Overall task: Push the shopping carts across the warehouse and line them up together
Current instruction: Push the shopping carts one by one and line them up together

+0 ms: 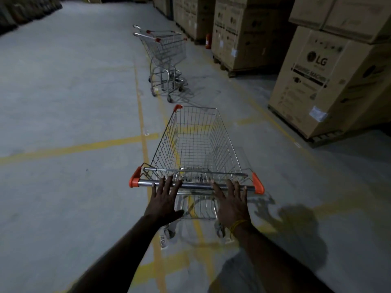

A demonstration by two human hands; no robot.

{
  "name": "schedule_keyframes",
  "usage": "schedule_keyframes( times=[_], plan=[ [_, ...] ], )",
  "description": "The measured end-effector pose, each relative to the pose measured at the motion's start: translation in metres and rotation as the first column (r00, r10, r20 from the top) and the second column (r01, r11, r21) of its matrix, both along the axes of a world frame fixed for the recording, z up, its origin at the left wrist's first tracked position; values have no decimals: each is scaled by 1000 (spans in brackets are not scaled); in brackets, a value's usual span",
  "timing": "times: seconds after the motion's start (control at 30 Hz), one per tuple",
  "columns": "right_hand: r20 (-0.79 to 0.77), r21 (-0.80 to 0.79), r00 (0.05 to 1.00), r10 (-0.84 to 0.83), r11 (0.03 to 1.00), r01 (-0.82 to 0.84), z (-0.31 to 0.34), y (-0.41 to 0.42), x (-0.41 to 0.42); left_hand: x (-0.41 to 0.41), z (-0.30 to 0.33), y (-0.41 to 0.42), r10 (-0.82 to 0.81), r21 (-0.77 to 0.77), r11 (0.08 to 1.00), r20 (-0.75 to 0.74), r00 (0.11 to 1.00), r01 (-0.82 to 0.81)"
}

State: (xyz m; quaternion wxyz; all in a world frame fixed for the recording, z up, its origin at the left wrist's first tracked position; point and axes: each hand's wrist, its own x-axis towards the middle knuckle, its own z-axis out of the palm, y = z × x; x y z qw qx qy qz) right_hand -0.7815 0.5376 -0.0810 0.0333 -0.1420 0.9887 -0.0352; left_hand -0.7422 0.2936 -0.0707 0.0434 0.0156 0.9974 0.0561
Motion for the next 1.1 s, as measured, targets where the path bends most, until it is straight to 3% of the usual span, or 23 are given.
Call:
schedule_keyframes(
  times=[0.47, 0.93, 1.1],
  plan=[
    [-20, 7, 999, 43, 999, -42, 3, -105, -222, -215, 3, -104, 34, 34, 999, 26, 999, -35],
    [56, 57, 995, 88, 994, -91, 23, -177, -507, -489, 13, -179, 50, 136, 989, 78, 996, -60],
    [45, 61, 998, 50, 997, -53, 22, -220, -597, -580, 8, -219, 27, 161, 986, 26, 999, -31]
  ],
)
